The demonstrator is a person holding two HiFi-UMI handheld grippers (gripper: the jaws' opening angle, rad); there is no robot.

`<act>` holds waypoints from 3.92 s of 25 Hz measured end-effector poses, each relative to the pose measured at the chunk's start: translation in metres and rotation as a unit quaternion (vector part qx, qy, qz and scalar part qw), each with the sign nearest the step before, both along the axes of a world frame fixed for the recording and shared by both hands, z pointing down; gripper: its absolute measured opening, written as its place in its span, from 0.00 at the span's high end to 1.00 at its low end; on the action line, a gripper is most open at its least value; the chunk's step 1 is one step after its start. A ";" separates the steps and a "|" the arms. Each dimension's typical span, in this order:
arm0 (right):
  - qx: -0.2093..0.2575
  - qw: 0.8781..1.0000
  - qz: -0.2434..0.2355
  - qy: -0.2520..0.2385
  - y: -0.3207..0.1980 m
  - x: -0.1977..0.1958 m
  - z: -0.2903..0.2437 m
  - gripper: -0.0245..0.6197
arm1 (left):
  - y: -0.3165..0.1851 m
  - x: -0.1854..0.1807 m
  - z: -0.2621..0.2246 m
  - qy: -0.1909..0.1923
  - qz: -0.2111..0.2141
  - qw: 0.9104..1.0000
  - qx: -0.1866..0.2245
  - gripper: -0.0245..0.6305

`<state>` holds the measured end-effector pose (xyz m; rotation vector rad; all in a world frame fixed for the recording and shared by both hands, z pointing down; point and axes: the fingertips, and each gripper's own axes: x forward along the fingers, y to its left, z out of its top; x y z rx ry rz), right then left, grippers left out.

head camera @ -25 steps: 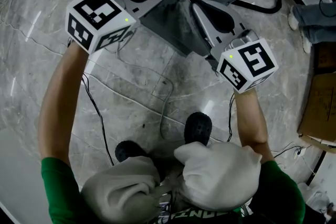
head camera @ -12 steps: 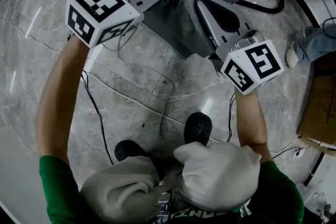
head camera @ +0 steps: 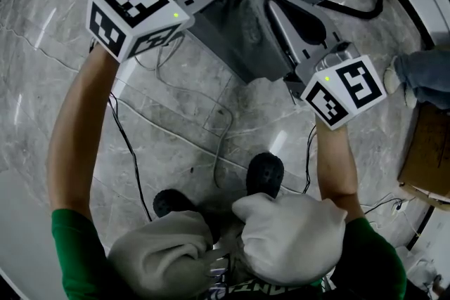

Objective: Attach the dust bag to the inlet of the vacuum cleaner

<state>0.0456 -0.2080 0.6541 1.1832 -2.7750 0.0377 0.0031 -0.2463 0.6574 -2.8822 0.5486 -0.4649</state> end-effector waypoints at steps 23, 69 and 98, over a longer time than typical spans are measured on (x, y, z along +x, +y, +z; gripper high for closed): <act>-0.034 0.998 -0.013 -0.056 -0.025 0.024 0.000 0.92 | -0.023 0.021 -0.003 0.015 -0.010 1.000 0.012 0.90; -0.136 0.987 0.075 0.033 0.007 0.001 -0.297 0.93 | 0.008 -0.034 -0.283 0.116 -0.055 0.982 -0.139 0.96; -0.146 0.989 -0.031 0.003 -0.011 0.098 -0.673 0.95 | 0.053 0.000 -0.663 0.225 -0.325 0.902 -0.175 0.96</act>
